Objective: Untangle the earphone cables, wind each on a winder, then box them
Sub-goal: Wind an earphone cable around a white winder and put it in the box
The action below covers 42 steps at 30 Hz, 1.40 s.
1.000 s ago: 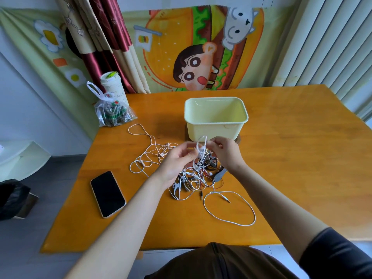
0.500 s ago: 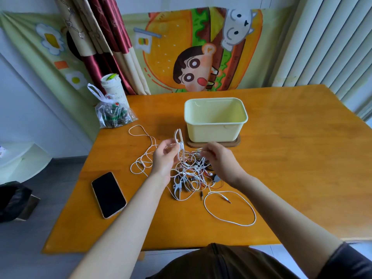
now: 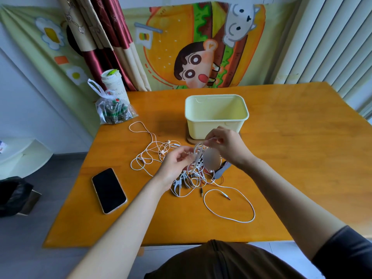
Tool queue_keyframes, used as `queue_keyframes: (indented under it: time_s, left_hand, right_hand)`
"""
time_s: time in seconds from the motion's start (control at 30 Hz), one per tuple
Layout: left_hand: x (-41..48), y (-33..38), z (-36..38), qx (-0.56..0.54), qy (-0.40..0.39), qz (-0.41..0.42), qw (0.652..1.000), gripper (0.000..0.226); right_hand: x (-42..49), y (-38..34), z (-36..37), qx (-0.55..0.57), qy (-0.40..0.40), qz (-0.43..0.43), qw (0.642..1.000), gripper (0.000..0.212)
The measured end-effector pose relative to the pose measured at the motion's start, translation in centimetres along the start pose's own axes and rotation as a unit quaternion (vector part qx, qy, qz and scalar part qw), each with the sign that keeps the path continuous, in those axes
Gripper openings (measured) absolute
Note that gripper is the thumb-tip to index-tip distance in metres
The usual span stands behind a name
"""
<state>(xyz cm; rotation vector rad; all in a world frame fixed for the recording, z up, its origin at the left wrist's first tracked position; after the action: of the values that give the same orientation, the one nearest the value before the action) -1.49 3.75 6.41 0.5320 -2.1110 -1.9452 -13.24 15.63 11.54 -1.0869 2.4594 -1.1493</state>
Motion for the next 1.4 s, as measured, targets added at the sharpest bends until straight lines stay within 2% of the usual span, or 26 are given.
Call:
queue_keyframes:
  time_s: [0.27, 0.7, 0.87, 0.93, 1.07, 1.17, 1.23, 1.4]
  left_hand:
    - [0.1, 0.6, -0.3, 0.024, -0.04, -0.027, 0.999, 0.014]
    - [0.3, 0.9, -0.1, 0.019, -0.021, 0.006, 1.0, 0.015]
    - [0.2, 1.0, -0.2, -0.063, -0.004, 0.019, 0.998, 0.018]
    - [0.3, 1.3, -0.1, -0.111, -0.008, 0.021, 0.994, 0.019]
    - [0.6, 2.3, 0.4, -0.251, -0.008, 0.005, 0.968, 0.021]
    - [0.9, 2.5, 0.6, -0.326, 0.025, -0.004, 0.945, 0.021]
    - [1.2, 2.3, 0.5, -0.347, 0.058, -0.006, 0.936, 0.019]
    - [1.5, 1.5, 0.7, -0.347, 0.112, -0.021, 0.931, 0.017]
  right_hand:
    - [-0.6, -0.1, 0.4, 0.065, 0.008, 0.014, 0.998, 0.004]
    - [-0.2, -0.5, 0.5, 0.135, -0.012, 0.07, 0.988, 0.019]
    - [0.1, -0.3, -0.1, 0.225, -0.061, 0.106, 0.967, 0.016]
    - [0.0, 0.0, -0.1, 0.24, -0.058, 0.113, 0.962, 0.016]
    - [-0.3, -0.3, 0.5, 0.27, -0.047, 0.123, 0.954, 0.019]
    - [-0.8, -0.8, 1.4, 0.286, -0.065, 0.132, 0.947, 0.024]
    - [-1.3, -0.9, 2.4, 0.289, -0.079, 0.15, 0.942, 0.028]
    - [-1.6, -0.6, 3.6, 0.285, -0.038, 0.157, 0.945, 0.033]
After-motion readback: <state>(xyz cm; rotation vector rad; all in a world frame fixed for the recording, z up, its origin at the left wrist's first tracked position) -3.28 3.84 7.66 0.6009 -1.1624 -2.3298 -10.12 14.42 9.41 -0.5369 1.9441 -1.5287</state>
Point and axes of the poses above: each hand's wrist, its own x-axis towards the middle knuckle, its own z-axis out of the palm, y = z × x, the point moved 3 cm from there along x, towards the middle knuckle, and after that the axes turned 5 degrees about z, right-handed, at the moved point
